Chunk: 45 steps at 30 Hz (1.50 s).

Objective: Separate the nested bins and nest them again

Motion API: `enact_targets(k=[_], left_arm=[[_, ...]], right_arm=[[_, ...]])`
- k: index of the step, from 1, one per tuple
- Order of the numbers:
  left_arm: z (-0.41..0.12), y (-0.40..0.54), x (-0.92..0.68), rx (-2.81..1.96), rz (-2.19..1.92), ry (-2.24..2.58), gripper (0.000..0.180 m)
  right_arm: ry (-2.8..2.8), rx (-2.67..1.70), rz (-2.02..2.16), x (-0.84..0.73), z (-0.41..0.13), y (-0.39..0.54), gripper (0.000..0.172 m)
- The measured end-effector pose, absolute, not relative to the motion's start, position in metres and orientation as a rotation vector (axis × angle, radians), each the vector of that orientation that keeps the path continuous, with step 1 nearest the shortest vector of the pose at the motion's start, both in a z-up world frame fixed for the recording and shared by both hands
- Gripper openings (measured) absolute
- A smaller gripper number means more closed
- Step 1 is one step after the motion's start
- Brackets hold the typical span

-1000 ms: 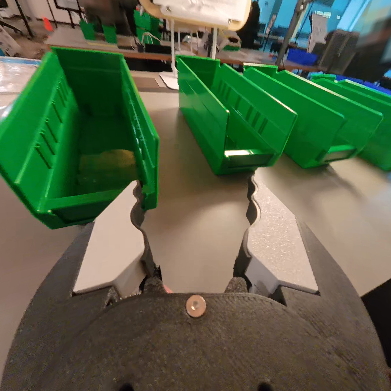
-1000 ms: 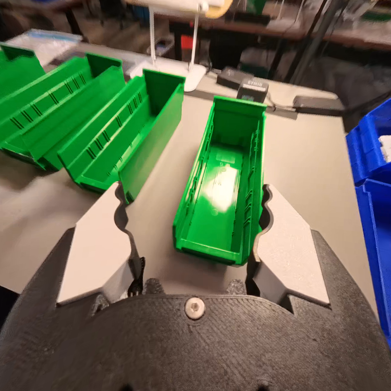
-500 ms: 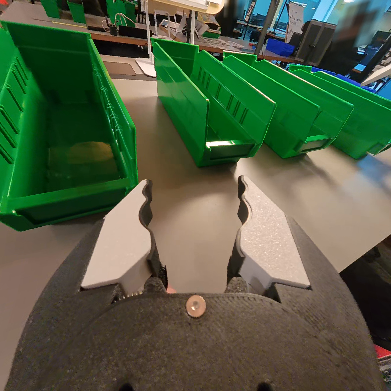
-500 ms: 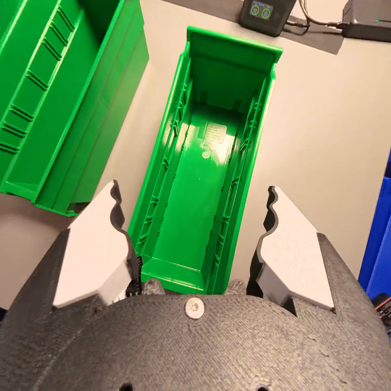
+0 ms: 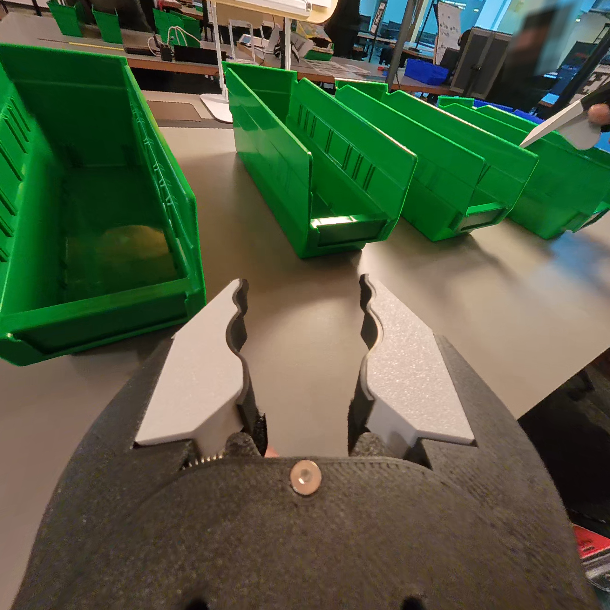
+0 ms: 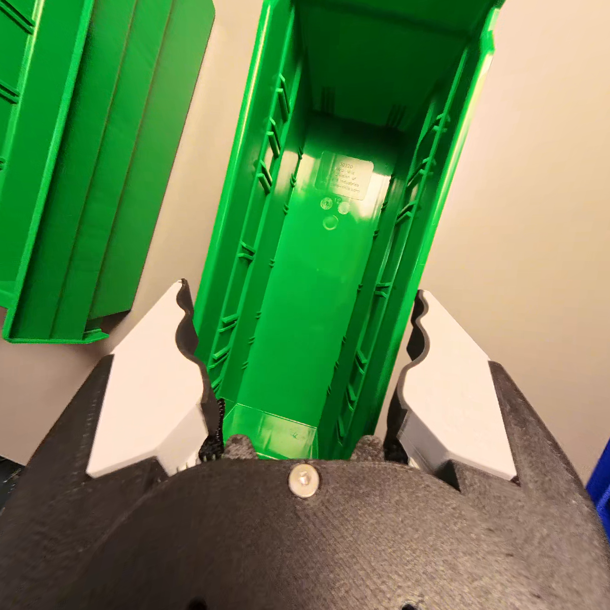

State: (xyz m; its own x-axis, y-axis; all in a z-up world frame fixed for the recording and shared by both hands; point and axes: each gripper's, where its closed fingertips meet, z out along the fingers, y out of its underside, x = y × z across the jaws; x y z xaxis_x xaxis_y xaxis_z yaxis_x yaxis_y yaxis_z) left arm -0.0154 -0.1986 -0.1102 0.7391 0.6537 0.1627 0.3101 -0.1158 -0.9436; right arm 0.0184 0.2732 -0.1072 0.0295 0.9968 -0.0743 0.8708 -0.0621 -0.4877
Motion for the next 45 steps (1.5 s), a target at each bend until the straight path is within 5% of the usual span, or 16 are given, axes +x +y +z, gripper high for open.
enact_targets(k=[30, 45], left_arm=[[-0.128, -0.169, -0.010, -1.850, 0.352, -0.799, 0.057], [-0.124, -0.170, -0.009, -1.805, 0.304, -0.795, 0.055]], right_arm=[[-1.953, -2.004, 0.276, -0.004, -0.109, 0.282, 0.126], [-1.948, -1.969, 0.336, -0.017, -0.090, 0.280, 0.099]])
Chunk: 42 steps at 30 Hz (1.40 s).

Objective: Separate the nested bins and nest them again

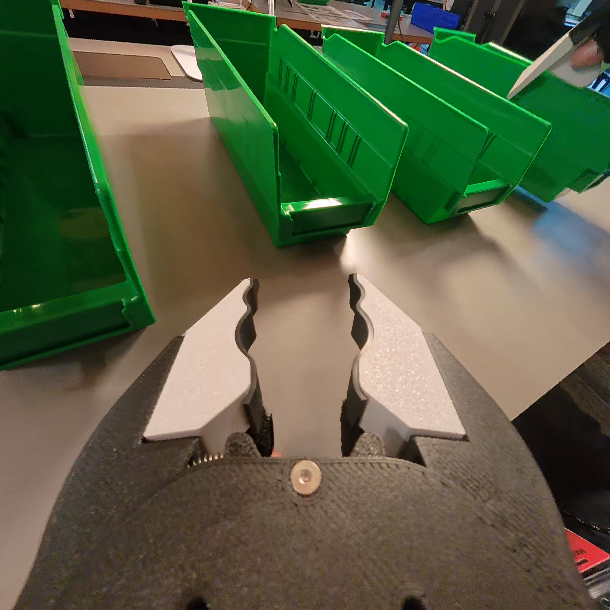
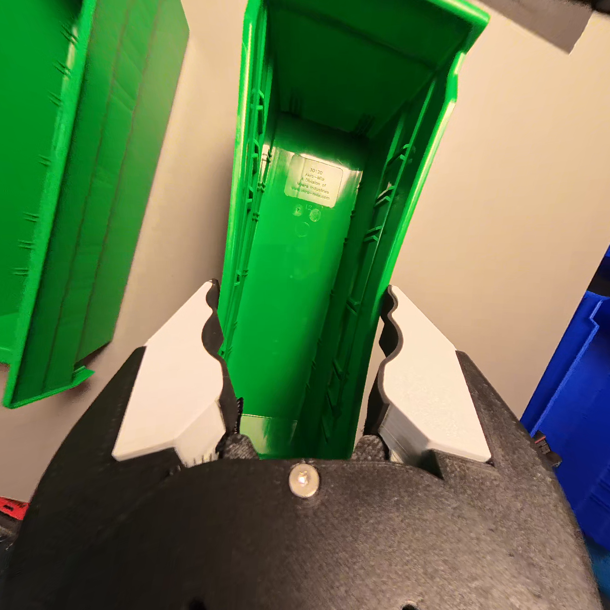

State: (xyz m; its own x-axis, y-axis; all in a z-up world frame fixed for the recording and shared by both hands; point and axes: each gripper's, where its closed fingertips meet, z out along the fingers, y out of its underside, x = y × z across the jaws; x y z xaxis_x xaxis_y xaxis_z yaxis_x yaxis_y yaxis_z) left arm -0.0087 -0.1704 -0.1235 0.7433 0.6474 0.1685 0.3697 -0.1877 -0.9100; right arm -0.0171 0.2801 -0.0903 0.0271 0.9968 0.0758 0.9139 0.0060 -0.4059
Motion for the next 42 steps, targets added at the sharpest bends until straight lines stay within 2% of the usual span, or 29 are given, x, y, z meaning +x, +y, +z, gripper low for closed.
enact_targets(k=[11, 15, 23, 42], left_arm=[[-0.127, -0.169, -0.009, -1.830, 0.313, -0.800, 0.053], [-0.127, -0.170, -0.010, -1.828, 0.316, -0.803, 0.052], [-0.124, -0.170, -0.009, -1.815, 0.325, -0.795, 0.050], [-0.123, -0.171, -0.009, -1.809, 0.336, -0.784, 0.049]], right_arm=[[-1.880, -1.932, 0.582, -0.053, 0.010, 0.236, 0.100], [-1.893, -1.941, 0.658, -0.073, 0.026, 0.196, 0.100], [-1.907, -1.998, 0.685, -0.099, 0.017, 0.137, 0.102], [-1.887, -1.989, 0.366, -0.109, -0.046, 0.131, 0.106]])
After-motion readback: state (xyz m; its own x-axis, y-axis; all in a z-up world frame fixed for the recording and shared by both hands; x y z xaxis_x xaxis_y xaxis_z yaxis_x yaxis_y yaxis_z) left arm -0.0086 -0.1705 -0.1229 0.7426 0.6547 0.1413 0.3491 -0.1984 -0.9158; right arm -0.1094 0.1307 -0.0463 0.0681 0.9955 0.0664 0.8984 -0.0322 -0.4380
